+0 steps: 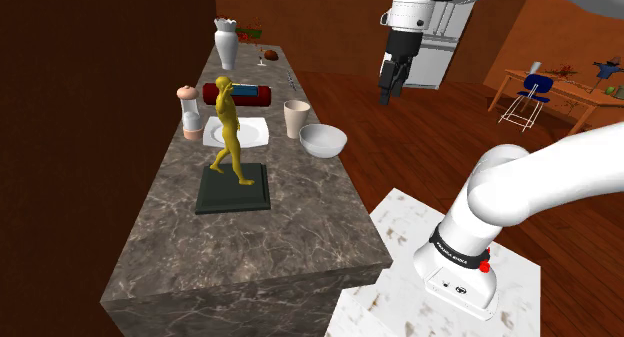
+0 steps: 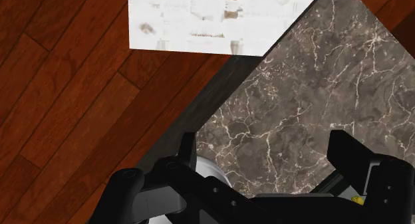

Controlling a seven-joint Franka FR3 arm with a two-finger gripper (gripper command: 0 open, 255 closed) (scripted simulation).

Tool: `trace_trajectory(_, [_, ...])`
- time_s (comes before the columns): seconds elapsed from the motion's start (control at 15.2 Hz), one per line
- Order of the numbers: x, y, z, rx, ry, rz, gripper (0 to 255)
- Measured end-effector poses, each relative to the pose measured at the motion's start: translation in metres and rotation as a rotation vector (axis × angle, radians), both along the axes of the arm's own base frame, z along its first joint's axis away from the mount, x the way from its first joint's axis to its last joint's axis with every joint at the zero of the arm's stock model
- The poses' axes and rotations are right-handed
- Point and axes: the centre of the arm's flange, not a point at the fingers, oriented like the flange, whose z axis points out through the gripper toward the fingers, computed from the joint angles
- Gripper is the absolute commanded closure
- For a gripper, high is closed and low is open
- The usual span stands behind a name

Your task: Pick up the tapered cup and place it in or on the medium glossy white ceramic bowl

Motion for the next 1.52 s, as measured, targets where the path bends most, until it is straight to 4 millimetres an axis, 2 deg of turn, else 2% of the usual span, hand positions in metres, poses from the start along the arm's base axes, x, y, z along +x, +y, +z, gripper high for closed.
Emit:
trace_trajectory(0.13, [0.004,-0.003,-0.002,0.002,-0.001,0.002,0])
trace_trajectory(0.26, [0.019,-0.010,-0.008,0.008,-0.006,0.008,0])
trace_trajectory(0.4, [0.043,-0.019,-0.016,0.015,-0.012,0.015,0])
trace_trajectory(0.66, [0.084,-0.040,-0.043,0.030,-0.024,0.030,0])
trace_trajectory(0.99, [0.141,-0.062,-0.061,0.049,-0.040,0.049,0])
trace_trajectory(1.52, [0.232,-0.098,-0.104,0.077,-0.065,0.078,0])
